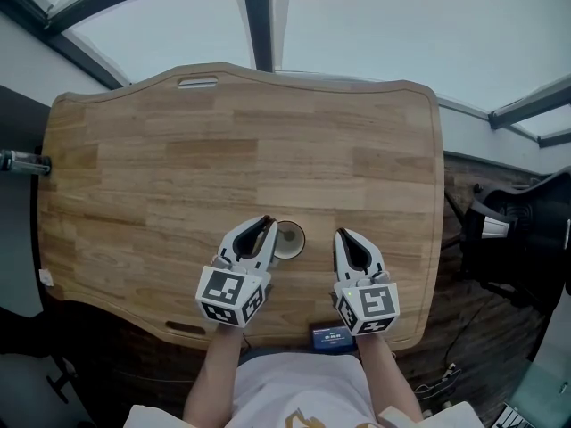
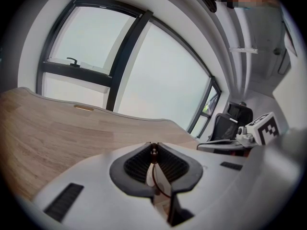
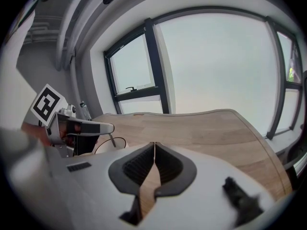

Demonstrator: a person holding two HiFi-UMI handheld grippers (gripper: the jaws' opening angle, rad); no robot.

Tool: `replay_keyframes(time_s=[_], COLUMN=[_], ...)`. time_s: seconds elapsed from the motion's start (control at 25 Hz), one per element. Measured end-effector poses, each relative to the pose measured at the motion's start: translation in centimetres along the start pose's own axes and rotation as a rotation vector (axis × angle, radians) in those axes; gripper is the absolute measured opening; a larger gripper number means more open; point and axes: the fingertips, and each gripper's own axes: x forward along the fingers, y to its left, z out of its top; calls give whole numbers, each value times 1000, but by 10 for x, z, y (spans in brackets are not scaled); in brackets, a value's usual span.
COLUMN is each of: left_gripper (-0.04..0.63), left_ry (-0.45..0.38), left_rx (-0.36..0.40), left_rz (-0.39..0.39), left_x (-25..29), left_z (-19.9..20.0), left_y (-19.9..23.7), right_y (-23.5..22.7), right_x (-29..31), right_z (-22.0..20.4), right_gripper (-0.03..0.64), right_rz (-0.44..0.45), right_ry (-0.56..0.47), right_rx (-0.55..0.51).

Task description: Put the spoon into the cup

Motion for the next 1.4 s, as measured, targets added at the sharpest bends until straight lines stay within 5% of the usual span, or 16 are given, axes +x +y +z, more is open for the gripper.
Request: replay_keyframes(time_s=[1.4], left_gripper=[57], left_ry=[-36], left_rx=[-43], left_rz=[-33], left_x=[2], left_z=[6], left_y=[2], right_y=[-2], right_x=[6], right_z=[7], right_gripper=[32], right_rz=[-8], right_ry=[2], right_rx=[-8])
